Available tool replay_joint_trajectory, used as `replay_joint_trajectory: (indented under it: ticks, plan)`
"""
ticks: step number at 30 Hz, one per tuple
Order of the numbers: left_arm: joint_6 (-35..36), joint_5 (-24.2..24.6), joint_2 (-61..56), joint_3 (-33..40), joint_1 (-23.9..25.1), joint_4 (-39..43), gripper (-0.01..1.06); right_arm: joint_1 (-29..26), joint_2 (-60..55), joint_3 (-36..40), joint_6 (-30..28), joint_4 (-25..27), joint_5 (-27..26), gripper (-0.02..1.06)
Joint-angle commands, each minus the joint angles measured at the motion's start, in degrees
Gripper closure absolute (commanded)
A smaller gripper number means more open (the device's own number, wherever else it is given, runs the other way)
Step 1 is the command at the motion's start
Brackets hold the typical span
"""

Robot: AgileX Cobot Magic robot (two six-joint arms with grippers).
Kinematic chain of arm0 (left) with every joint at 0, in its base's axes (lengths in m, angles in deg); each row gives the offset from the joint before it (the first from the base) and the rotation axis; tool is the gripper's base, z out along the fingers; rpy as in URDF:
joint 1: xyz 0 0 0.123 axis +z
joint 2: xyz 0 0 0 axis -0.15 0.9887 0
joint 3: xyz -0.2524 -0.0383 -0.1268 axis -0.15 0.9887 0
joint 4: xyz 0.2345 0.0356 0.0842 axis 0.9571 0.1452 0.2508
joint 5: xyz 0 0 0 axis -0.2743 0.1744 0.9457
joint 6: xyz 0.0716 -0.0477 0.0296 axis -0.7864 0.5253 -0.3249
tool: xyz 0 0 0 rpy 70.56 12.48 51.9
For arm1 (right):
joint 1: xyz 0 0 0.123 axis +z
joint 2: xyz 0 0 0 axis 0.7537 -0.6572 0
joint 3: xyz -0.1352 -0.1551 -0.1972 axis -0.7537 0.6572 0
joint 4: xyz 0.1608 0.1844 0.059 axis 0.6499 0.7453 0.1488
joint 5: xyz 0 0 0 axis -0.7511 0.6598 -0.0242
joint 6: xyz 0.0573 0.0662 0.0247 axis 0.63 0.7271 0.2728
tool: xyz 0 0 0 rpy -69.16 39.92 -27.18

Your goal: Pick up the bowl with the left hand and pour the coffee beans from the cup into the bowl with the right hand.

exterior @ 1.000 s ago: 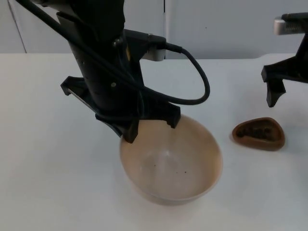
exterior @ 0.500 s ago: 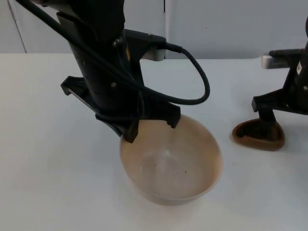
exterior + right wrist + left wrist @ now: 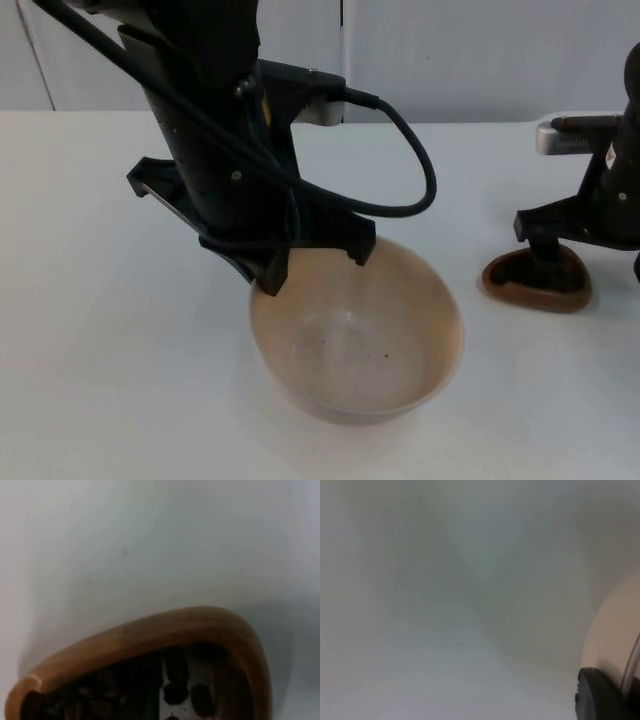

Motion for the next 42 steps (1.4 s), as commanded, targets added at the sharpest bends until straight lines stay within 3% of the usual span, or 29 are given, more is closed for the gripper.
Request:
replay_joint_trajectory:
  ticks: [1, 5, 9, 14, 15, 25, 29, 42]
  plan:
    - [0.37, -0.13, -0.82, 0.15, -0.25, -0.09, 1.05, 0.36, -1.2, 0.22, 0.14, -0.15, -0.12, 0.15]
    - [0.37, -0.13, -0.82, 0.15, -0.25, -0.09, 1.05, 0.36, -1.2, 0.22, 0.14, 0.74, -0.12, 0.19]
    - [0.37, -0.13, -0.82, 0.15, -0.25, -0.09, 1.05, 0.36, -1.2, 0.22, 0.14, 1.08, -0.12, 0.3]
    - [0.37, -0.13, -0.82, 0.15, -0.25, -0.09, 1.05, 0.36, -1.2, 0.22, 0.14, 1.2, 0.21, 0.57]
    - [0.37, -0.13, -0.82, 0.15, -0.25, -0.09, 1.05, 0.36, -1.2, 0.22, 0.14, 1.2, 0.21, 0.57]
    - [0.37, 0.1, -0.82, 0.15, -0.25, -0.09, 1.05, 0.36, 1.21, 0.22, 0.49, 1.45, -0.85, 0.97]
    - [0.37, 0.1, -0.82, 0.15, -0.25, -0.09, 1.05, 0.36, 1.84, 0.22, 0.49, 1.61, -0.55, 1.04]
    - [0.37, 0.1, -0.82, 0.15, -0.25, -0.09, 1.05, 0.36, 5.34, 0.22, -1.01, 2.49, 1.05, 1.04]
